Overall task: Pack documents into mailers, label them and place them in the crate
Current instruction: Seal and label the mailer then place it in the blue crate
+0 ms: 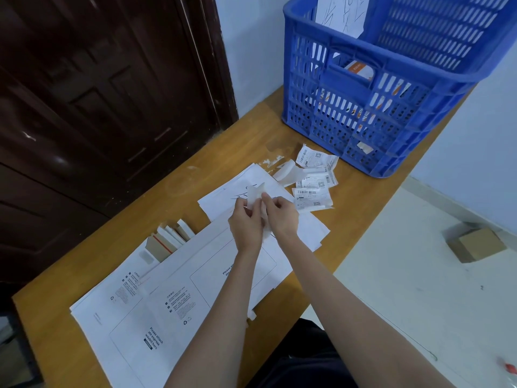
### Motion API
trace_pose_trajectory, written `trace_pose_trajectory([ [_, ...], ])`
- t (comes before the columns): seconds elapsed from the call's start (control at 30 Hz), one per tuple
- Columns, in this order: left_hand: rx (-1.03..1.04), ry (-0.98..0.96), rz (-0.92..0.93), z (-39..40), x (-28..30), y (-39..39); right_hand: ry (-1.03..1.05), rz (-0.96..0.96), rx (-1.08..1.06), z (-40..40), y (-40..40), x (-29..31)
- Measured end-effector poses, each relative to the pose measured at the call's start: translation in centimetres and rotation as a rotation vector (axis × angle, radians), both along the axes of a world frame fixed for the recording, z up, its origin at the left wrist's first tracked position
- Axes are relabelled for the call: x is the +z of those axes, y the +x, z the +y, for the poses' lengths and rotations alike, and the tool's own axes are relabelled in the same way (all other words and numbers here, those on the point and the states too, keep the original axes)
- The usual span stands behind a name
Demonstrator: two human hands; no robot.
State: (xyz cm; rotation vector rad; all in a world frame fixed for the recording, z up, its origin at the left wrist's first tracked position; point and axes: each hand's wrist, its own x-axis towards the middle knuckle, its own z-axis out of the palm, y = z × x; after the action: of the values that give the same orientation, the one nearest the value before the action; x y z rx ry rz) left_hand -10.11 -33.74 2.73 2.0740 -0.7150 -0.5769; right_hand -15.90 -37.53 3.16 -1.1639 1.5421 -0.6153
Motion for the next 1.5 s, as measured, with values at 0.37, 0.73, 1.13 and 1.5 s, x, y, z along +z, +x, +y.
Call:
trace_pose_trajectory([
  [0.37,0.01,-0.059,0.585,0.4,1.0,2.1,0.073,-0.012,-0.036,-1.1,-0.8,0.3],
  [0.73,0.048,0.192,-0.112,1.2,0.7,-1.5,-0.027,0.155,-0.043,-0.6,-0.8,-0.1],
  [1.13,0.028,0.279,-0.14,1.3,-1.0,-0.6,-0.084,0.221,-0.001,-0.8,-1.0,-0.2],
  [1.5,0.138,0.244,0.282,-0.5,0.6,0.1,-0.128,0.127,0.077,-0.2,-0.9,-0.5],
])
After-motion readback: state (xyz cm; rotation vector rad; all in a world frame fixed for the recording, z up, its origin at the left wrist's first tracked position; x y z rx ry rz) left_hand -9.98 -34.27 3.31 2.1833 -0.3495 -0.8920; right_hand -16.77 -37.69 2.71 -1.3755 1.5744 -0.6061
